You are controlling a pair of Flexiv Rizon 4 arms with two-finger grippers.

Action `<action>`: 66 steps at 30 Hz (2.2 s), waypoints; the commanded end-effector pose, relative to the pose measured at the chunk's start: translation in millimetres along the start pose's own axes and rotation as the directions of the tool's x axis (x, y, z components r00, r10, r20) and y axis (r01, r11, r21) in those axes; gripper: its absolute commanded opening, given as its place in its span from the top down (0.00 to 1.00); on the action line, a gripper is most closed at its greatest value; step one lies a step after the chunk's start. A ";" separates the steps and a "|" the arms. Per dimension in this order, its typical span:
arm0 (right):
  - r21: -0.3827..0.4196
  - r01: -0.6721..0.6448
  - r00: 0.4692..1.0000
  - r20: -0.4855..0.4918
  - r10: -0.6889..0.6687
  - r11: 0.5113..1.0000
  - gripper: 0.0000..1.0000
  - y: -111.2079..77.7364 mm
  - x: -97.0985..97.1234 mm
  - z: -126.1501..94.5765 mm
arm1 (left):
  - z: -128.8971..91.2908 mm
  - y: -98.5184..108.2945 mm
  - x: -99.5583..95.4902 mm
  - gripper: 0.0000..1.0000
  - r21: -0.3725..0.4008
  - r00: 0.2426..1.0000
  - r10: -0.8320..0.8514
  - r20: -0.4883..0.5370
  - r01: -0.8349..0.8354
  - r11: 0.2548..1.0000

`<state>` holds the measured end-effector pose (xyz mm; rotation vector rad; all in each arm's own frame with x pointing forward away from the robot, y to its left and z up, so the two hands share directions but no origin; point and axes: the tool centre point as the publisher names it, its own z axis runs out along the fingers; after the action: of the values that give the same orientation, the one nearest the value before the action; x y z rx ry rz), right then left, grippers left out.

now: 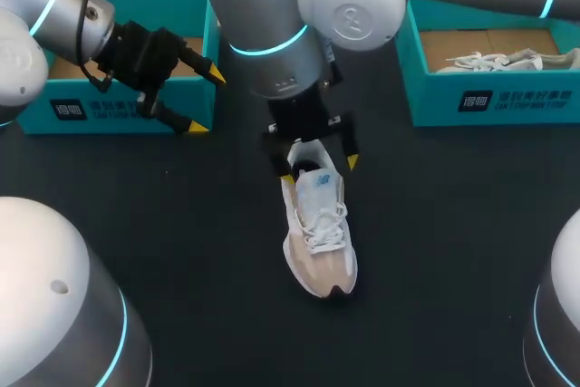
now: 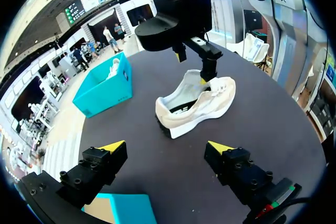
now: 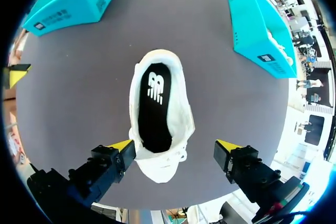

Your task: Take the shoe out of the shoebox, open the shoe tongue, remove and reinsert the insole, then place the shoe into the shoebox

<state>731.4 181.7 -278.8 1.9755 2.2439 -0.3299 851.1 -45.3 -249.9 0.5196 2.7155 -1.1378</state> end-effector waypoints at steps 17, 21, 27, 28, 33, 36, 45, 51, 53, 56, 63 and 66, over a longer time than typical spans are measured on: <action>0.015 -0.023 0.999 -0.043 0.023 1.000 0.00 -28.1 15.0 8.0 | 0.0 0.2 -0.5 0.00 -0.001 1.000 0.000 -0.002 0.000 1.000; 0.020 -0.030 0.999 -0.041 0.031 0.999 0.51 -27.3 15.7 13.5 | 0.0 0.2 -0.5 0.00 -0.001 1.000 0.000 -0.002 0.000 1.000; 0.028 -0.037 0.998 -0.041 0.039 0.999 0.73 -30.4 8.0 19.6 | 0.0 0.2 -0.5 0.00 -0.001 1.000 0.000 -0.002 0.000 1.000; 0.029 -0.038 0.998 -0.041 0.039 0.999 0.75 -30.8 6.5 20.5 | 0.0 0.2 -0.5 0.00 -0.001 1.000 0.000 -0.002 0.000 1.000; 0.033 -0.037 0.998 -0.042 0.038 0.999 0.79 -27.4 2.1 26.7 | 0.0 0.2 -0.5 0.00 -0.001 1.000 0.000 -0.002 0.000 1.000; 0.021 -0.028 0.999 -0.045 0.028 0.999 0.73 -21.3 2.6 24.9 | 0.0 0.2 -0.5 0.00 -0.001 1.000 0.000 -0.002 0.000 1.000; 0.016 -0.035 0.998 -0.052 0.036 0.999 0.71 -8.0 7.5 34.3 | 0.0 0.2 -0.5 0.00 -0.001 1.000 0.000 -0.002 0.000 1.000; 0.014 -0.038 0.997 -0.074 0.039 0.999 0.76 2.2 13.5 42.5 | 0.0 0.2 -0.5 0.00 -0.001 1.000 0.000 -0.002 0.000 1.000; 0.013 -0.035 0.996 -0.077 0.036 0.999 0.78 4.0 15.1 43.1 | 0.0 0.2 -0.5 0.00 -0.001 1.000 0.000 -0.002 0.000 1.000; 0.007 -0.030 0.997 -0.073 0.031 1.000 0.77 2.6 14.5 36.7 | 0.0 0.2 -0.5 0.00 -0.001 1.000 0.000 -0.002 0.000 1.000; 0.025 -0.023 0.998 -0.061 0.024 0.999 0.74 -11.4 14.7 32.3 | 0.0 0.2 -0.5 0.00 -0.001 1.000 0.000 -0.002 0.000 1.000; 0.035 -0.018 0.997 -0.071 0.020 0.999 0.74 -10.6 17.4 40.3 | 0.0 0.2 -0.5 0.00 -0.001 1.000 0.000 -0.002 0.000 1.000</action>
<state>715.7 186.4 -311.3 2.0498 2.2692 -0.3043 851.1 -45.3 -249.9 0.5196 2.7155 -1.1378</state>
